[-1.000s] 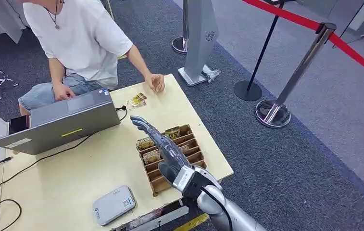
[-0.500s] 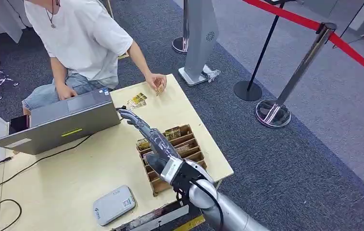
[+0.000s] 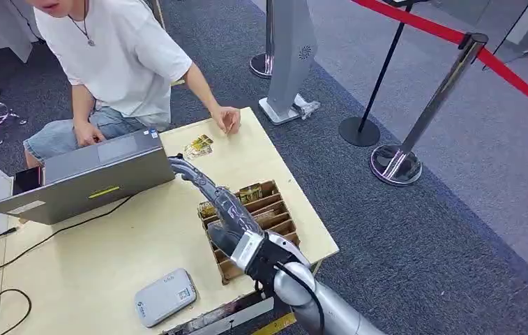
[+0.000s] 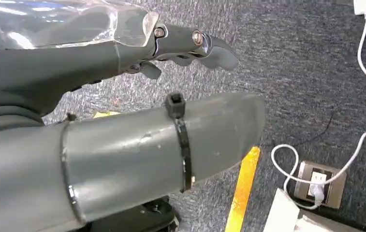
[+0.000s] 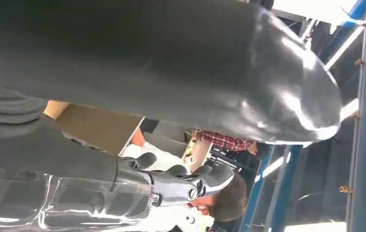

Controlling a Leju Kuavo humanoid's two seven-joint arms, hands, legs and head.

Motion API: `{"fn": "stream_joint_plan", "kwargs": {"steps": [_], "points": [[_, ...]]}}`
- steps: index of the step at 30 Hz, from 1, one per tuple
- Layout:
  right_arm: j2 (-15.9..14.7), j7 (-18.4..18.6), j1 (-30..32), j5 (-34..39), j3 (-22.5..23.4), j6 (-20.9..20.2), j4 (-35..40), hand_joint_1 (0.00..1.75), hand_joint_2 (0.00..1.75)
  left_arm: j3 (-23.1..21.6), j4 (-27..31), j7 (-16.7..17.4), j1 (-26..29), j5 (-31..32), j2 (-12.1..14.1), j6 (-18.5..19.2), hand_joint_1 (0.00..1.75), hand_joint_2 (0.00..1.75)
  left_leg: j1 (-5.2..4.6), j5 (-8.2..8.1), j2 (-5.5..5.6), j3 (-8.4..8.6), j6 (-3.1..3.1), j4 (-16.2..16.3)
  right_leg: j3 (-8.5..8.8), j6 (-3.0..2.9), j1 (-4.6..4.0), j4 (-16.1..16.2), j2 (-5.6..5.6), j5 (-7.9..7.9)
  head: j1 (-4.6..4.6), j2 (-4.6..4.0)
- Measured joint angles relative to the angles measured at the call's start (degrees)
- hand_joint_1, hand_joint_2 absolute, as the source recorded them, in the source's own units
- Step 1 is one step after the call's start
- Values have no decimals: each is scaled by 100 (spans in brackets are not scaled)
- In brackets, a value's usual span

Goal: Pass the card to the sensor for recognition and then transmit it.

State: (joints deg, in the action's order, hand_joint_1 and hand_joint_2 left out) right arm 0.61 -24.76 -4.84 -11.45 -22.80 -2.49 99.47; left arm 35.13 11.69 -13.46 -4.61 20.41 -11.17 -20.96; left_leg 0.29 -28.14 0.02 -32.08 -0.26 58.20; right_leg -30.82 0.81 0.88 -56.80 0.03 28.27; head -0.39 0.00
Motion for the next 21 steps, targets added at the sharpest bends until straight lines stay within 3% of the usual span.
{"fn": "stream_joint_plan", "kwargs": {"steps": [21], "points": [[29,-114,527,-208,177,35,343,0,0,-5,0,72,-10,221,-20,-40,0,0,0,0,-1,0,0,0,-1,0,0,1,0,0,0,0]]}}
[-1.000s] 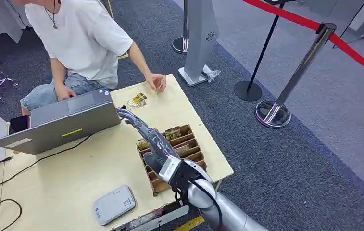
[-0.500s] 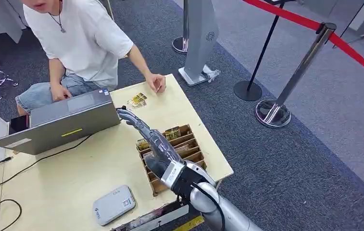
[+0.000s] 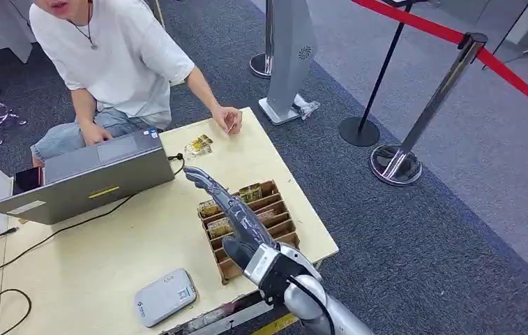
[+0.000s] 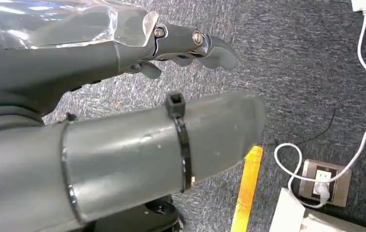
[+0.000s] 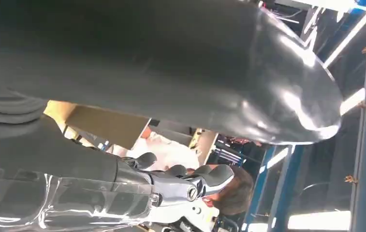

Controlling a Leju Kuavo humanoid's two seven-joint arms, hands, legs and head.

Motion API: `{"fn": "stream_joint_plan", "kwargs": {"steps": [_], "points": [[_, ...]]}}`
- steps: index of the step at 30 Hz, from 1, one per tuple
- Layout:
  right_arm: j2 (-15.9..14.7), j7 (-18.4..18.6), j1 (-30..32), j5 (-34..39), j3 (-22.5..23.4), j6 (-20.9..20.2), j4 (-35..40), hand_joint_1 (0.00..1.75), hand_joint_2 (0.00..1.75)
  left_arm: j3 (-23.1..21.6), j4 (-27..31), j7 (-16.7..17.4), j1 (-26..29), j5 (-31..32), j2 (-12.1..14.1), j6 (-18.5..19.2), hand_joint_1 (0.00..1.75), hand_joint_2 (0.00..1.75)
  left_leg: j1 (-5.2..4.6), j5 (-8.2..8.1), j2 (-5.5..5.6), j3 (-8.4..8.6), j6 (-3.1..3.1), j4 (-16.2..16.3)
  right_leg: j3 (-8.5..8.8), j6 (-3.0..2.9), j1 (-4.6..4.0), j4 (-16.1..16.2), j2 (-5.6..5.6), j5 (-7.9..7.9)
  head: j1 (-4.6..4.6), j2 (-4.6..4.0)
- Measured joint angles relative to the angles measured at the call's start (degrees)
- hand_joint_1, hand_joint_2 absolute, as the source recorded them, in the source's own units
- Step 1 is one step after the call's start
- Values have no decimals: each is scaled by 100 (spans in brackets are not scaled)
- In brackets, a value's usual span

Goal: Pass the card to the sensor for recognition and then transmit it.

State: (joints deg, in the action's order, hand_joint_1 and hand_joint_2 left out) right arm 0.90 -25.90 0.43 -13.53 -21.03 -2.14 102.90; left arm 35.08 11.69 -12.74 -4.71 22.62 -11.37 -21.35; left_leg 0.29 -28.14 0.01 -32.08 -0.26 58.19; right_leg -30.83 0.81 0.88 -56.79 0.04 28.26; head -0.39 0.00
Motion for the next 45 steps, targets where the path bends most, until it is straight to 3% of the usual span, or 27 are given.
{"fn": "stream_joint_plan", "kwargs": {"steps": [32,45], "points": [[0,42,42,-116,17,-70,70,0,0,0,0,37,-5,-18,-7,-44,0,0,0,0,0,-1,0,0,-1,0,0,0,0,0,0,0],[0,487,83,-1467,17,337,-55,0,0,0,0,52,-5,-2,-9,-22,0,0,0,0,0,-1,0,0,-1,0,0,0,0,0,0,0]]}}
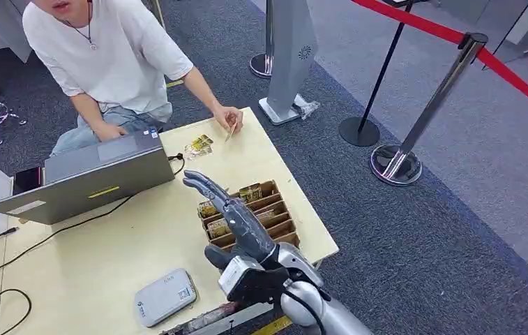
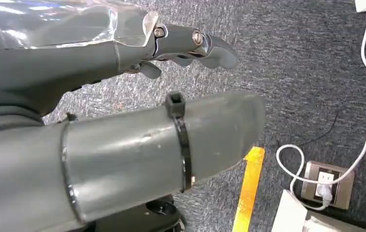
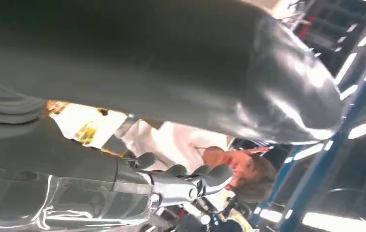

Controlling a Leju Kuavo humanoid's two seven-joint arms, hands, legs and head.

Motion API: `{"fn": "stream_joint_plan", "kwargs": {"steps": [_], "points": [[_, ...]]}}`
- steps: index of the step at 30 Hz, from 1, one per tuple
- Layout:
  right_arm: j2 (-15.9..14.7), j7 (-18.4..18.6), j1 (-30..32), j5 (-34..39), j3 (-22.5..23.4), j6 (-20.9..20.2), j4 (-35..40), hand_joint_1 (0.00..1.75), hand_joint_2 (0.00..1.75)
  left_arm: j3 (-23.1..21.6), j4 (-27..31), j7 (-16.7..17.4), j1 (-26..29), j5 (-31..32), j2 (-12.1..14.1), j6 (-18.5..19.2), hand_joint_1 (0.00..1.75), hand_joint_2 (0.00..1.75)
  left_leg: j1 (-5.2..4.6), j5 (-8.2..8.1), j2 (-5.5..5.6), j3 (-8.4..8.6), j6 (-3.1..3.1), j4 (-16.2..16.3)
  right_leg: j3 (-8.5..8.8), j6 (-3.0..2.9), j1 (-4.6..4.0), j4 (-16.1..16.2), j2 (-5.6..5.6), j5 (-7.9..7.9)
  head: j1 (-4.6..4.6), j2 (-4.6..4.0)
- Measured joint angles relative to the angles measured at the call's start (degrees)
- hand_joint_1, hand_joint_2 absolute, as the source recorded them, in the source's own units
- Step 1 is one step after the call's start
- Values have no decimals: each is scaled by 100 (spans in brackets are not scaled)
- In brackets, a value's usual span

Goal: Pass the card to the sensor for recognition and then transmit it.

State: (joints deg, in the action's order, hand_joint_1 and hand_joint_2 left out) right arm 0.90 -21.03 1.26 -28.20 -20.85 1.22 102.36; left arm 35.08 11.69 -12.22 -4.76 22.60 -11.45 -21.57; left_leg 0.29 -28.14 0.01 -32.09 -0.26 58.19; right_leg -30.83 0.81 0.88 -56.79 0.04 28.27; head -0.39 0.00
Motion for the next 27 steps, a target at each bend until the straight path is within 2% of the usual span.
{"fn": "stream_joint_plan", "kwargs": {"steps": [8,17,27], "points": [[-37,46,38,-382,0,65,-354,0,0,2,0,15,-3,-55,-4,2,0,0,0,0,0,-2,0,0,0,0,0,0,0,0,0,0],[-173,153,-207,-964,-48,520,-922,0,0,17,0,-44,1,-118,-7,-4,0,0,0,0,1,-2,0,0,1,0,0,0,-1,0,0,0],[-317,260,-226,-1243,-129,793,-1047,0,0,26,0,-63,3,-120,-4,15,0,0,0,-1,1,-4,1,0,-3,0,0,0,-1,0,0,0]]}}
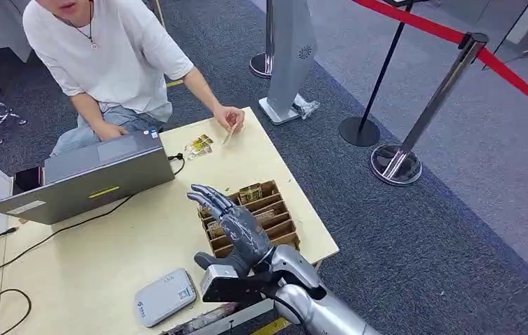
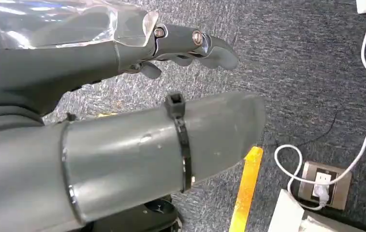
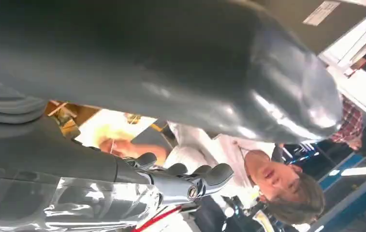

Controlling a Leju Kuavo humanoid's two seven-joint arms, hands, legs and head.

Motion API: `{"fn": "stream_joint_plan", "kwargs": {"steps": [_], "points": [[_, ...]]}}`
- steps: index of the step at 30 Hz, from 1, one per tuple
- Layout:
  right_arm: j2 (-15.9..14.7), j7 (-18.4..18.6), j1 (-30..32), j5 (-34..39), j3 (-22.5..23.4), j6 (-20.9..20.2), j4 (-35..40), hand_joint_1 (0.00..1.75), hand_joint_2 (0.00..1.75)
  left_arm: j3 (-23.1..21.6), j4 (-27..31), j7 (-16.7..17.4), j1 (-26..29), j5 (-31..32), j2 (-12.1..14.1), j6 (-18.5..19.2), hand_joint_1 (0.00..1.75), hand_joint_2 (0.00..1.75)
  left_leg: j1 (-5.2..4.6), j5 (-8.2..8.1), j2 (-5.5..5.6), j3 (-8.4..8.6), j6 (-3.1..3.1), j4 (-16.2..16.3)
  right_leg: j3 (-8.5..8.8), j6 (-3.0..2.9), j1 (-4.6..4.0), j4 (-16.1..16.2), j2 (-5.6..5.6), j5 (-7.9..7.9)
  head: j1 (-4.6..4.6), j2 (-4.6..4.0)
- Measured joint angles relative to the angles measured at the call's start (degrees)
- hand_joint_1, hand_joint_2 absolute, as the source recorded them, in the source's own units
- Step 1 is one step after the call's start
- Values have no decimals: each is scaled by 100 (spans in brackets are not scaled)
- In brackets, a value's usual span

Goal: Pass the card to the sensor for recognition and then transmit it.

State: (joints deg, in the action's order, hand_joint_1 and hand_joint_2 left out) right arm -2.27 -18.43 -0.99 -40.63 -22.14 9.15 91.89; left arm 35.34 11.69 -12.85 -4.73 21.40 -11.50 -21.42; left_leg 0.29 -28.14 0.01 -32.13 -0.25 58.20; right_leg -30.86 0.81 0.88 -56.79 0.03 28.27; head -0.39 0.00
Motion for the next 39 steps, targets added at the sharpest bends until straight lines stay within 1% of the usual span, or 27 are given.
{"fn": "stream_joint_plan", "kwargs": {"steps": [5,15,21,22,33,39], "points": [[-120,107,23,-289,2,164,55,0,0,13,0,-33,8,-22,0,2,0,0,0,0,0,2,0,0,0,0,0,0,0,0,0,0],[-572,347,337,-1224,160,481,219,0,0,44,0,-59,23,-42,15,35,0,0,-3,-1,0,-1,2,1,-2,0,2,3,0,0,0,0],[-752,496,446,-1708,160,584,223,0,0,59,0,-63,25,-81,22,48,0,0,-2,-1,0,-1,1,1,-2,0,1,3,0,0,2,0],[-776,514,455,-1732,160,586,223,0,175,61,0,-68,25,-81,22,50,0,0,-2,-1,0,-1,1,1,-2,0,2,3,0,0,0,0],[-912,656,471,-2005,160,634,225,0,175,85,0,-107,30,-81,28,103,0,0,-2,-1,0,-1,1,1,-1,0,2,3,0,0,0,0],[-975,723,469,-2020,173,632,225,0,175,87,0,-114,30,-79,39,142,0,0,-2,-1,0,-1,1,1,-1,0,2,3,0,0,0,0]]}}
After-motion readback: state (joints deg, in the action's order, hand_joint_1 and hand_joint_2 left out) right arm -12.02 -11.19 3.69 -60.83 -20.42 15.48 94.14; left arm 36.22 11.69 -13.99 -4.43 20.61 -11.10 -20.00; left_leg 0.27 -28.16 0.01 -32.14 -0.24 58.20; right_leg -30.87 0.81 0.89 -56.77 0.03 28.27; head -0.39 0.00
